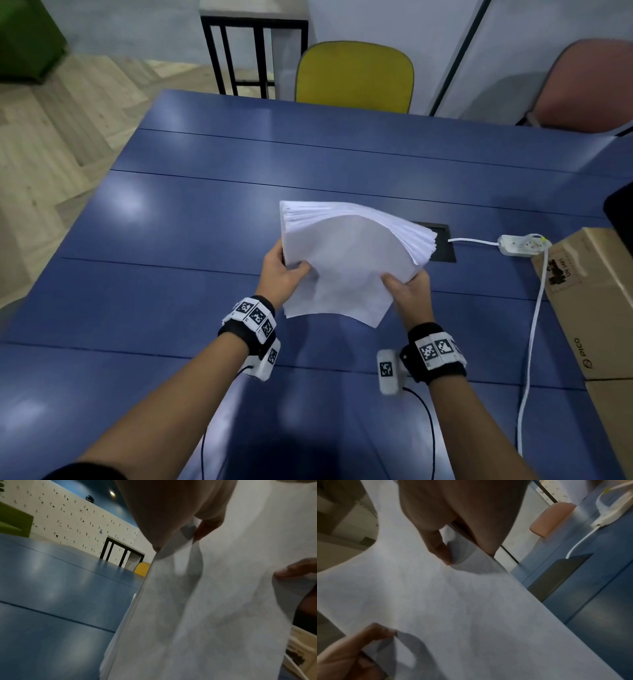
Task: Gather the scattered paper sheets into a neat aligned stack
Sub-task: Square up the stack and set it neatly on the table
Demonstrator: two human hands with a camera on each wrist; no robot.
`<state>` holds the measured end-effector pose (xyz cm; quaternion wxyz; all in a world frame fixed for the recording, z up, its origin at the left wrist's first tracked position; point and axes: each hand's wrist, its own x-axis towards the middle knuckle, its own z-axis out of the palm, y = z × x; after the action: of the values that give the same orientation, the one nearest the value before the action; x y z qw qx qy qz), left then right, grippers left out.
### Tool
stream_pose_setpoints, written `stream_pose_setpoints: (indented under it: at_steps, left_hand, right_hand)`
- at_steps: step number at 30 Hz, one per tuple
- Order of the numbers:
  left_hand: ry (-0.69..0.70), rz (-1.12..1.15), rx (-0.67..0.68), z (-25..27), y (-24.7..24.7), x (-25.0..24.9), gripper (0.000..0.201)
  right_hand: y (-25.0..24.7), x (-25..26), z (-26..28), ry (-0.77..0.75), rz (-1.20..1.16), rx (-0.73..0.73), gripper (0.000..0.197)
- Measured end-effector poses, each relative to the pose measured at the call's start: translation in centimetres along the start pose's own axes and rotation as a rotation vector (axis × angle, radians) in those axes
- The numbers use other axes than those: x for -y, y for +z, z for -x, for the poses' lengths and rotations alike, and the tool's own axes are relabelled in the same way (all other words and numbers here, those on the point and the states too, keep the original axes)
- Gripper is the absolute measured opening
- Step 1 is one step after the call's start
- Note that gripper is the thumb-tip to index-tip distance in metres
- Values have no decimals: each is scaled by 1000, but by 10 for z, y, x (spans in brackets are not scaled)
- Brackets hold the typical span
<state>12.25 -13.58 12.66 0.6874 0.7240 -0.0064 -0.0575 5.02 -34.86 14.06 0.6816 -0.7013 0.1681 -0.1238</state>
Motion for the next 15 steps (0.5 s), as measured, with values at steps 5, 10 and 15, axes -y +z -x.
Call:
stream_pose_setpoints:
  at_steps: [5,10,15]
  left_hand:
    - [100,47,-48,-1,-1,-21,41]
    - [32,24,19,11,-11,-10,50]
    - [-6,16,-26,12,-11,-6,46]
  right_hand:
    - [-6,22,-6,-102,-45,6,29]
    - [-5,9,4,-33,29,88,30]
    - [4,2,6,10,18,58,36]
